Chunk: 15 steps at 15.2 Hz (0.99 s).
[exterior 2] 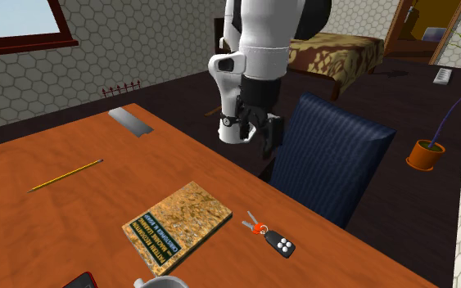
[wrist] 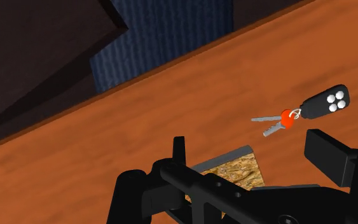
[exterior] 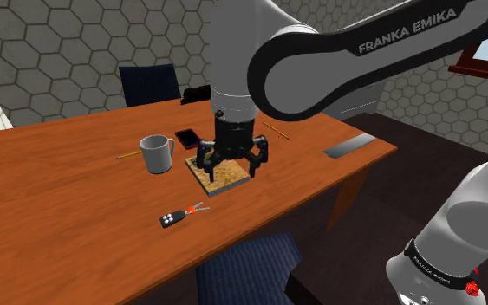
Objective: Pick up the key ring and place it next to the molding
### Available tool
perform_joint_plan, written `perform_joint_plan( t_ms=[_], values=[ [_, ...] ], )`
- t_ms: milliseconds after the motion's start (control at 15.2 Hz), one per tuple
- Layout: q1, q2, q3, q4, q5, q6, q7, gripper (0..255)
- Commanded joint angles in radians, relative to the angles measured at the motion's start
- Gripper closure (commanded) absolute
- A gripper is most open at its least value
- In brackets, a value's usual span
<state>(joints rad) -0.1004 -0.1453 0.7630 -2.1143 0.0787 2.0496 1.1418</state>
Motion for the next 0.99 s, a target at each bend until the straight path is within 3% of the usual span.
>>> perform_joint_plan(
  t_ms=[0,198,462,726,924],
  values=[
    [-0.006,0.113,0.048,0.06,-0.086,0.022,0.119,0],
    [0.03,0.287,0.069,0.162,-0.231,0.024,0.283,0],
    [0.142,0.498,0.026,0.326,-0.388,-0.005,0.455,0],
    [0.269,0.683,-0.042,0.521,-0.484,-0.053,0.564,0],
    [0.283,0.708,-0.055,0.526,-0.497,-0.037,0.575,0]
  ],
)
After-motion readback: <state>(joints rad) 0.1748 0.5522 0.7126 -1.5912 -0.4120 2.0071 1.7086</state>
